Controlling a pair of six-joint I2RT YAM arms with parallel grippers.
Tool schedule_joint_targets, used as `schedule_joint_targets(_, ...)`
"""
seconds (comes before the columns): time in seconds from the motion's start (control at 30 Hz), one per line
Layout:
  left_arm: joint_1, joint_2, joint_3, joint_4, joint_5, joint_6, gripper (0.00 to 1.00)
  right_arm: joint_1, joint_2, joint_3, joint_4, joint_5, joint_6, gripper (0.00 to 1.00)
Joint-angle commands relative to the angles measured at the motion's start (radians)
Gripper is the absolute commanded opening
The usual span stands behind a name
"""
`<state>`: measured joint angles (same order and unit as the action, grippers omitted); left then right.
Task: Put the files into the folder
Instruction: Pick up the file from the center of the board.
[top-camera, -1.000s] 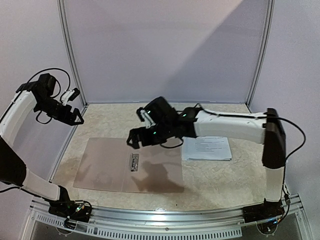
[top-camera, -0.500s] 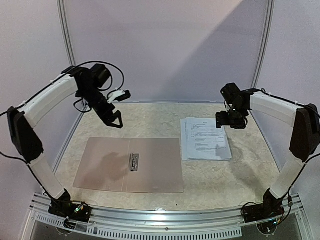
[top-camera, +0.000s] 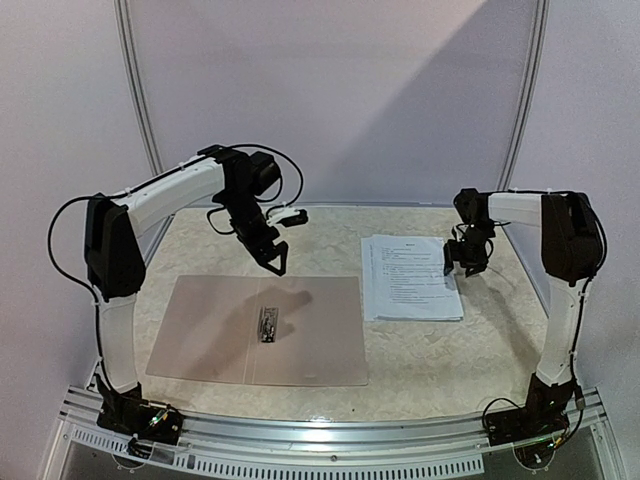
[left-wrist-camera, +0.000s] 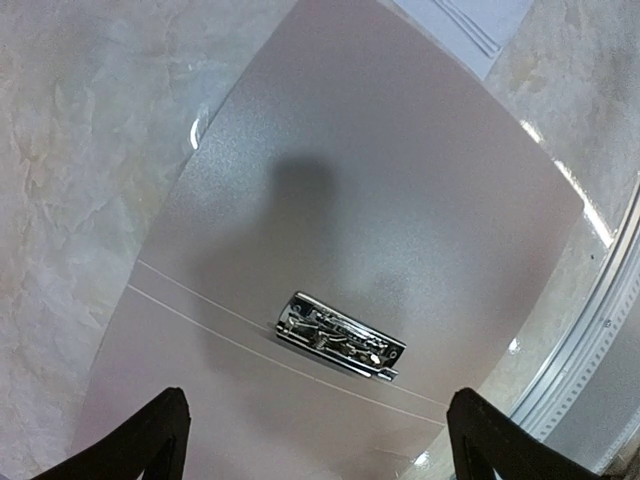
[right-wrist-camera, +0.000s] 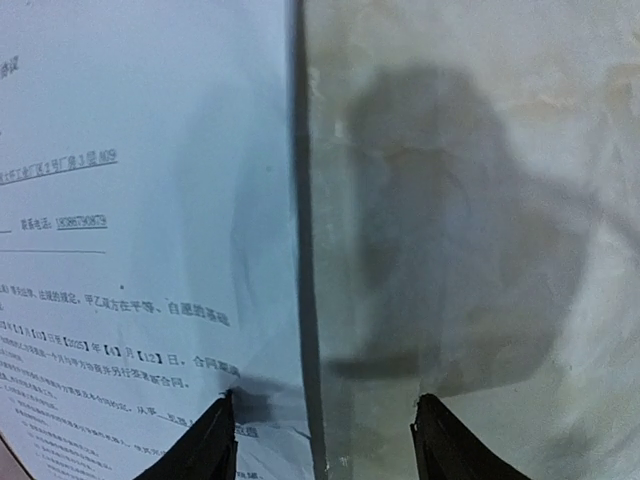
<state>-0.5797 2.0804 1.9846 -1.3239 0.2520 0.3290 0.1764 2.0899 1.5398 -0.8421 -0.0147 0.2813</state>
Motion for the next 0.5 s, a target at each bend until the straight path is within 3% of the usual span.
schedule_joint_targets(0.0, -0.003, 0.030, 0.034, -0.024, -0.012, -0.001, 0.91, -0.004, 0.048, 0.078, 0.010, -0.087, -0.027, 0.55)
schedule_joint_targets(0.23, -0.003, 0.033, 0.033, -0.023, -0.036, 0.011, 0.91, -0.005, 0.099, 0.097, -0.012, -0.075, -0.006, 0.19)
schedule_joint_targets(0.4, -0.003, 0.032, 0.032, -0.020, -0.046, 0.018, 0.92, -0.005, 0.073, 0.095, -0.027, -0.047, -0.001, 0.00)
schedule_joint_targets(0.47, -0.003, 0.032, 0.033, -0.020, -0.045, 0.018, 0.92, -0.005, 0.054, 0.091, -0.030, -0.044, -0.002, 0.00)
